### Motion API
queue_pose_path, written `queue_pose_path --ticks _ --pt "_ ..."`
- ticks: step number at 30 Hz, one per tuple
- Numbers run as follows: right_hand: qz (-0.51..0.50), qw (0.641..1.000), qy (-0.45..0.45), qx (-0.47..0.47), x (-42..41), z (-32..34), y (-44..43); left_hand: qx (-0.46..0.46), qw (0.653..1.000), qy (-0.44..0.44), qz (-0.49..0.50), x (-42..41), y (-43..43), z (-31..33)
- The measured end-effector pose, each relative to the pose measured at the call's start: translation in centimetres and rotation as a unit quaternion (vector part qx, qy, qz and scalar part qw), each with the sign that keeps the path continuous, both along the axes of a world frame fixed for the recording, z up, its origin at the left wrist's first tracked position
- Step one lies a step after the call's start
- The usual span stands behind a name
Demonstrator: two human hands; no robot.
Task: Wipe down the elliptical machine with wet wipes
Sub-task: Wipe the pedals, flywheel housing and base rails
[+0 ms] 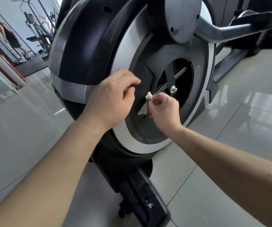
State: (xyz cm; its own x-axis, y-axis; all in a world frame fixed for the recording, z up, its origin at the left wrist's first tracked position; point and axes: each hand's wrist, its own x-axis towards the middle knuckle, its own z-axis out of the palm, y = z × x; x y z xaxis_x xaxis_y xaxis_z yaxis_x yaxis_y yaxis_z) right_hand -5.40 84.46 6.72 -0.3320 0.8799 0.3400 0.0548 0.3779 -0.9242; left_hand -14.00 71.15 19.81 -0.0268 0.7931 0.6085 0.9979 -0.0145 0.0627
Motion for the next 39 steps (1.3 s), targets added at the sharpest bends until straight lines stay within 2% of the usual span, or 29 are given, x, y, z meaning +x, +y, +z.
queue_pose_path --ticks 5,10,12,16,19,23,25,30,32,35,37,39 --pt "0.014 0.993 0.046 -0.105 -0.5 -2.3 -2.9 -0.007 1.000 -0.005 0.011 -0.1 0.0 -0.6" --pt "0.131 0.979 0.032 -0.151 -0.6 -4.3 -8.8 -0.013 1.000 -0.006 0.012 -0.1 0.0 -0.9" --pt "0.121 0.984 0.048 -0.124 -0.5 -3.2 -8.3 -0.011 1.000 -0.009 0.011 0.0 0.2 -0.9" --pt "0.106 0.983 0.141 -0.057 -0.7 0.7 -6.0 -0.023 1.000 -0.004 0.002 0.1 0.6 -1.4" --pt "0.113 0.987 0.109 -0.043 -1.2 -1.6 -5.8 -0.030 1.000 0.010 0.000 -0.1 0.4 -2.3" --pt "0.083 0.989 -0.022 -0.123 -0.9 -8.0 -5.7 -0.056 0.996 0.064 0.002 -0.4 0.0 -4.0" --pt "0.061 0.984 -0.057 -0.157 -0.8 -9.4 -6.1 -0.078 0.992 0.100 0.002 -0.4 -0.6 -5.0" --pt "0.131 0.985 0.059 -0.094 -2.0 -5.6 -8.6 -0.088 0.991 0.105 -0.001 -0.9 -2.9 -6.7" --pt "0.143 0.983 0.065 -0.092 -2.1 -5.7 -8.8 -0.080 0.991 0.107 -0.005 -1.0 -3.6 -7.2" --pt "0.115 0.984 -0.011 -0.132 -1.4 -9.1 -7.1 -0.081 0.992 0.098 -0.003 -0.9 -3.9 -7.8" --pt "0.081 0.976 -0.087 -0.182 -0.7 -11.0 -5.6 -0.092 0.992 0.081 0.008 -0.7 -4.1 -8.5" --pt "0.045 0.967 -0.127 -0.216 -0.6 -11.8 -4.9 -0.111 0.991 0.077 0.020 -0.8 -4.5 -9.3"
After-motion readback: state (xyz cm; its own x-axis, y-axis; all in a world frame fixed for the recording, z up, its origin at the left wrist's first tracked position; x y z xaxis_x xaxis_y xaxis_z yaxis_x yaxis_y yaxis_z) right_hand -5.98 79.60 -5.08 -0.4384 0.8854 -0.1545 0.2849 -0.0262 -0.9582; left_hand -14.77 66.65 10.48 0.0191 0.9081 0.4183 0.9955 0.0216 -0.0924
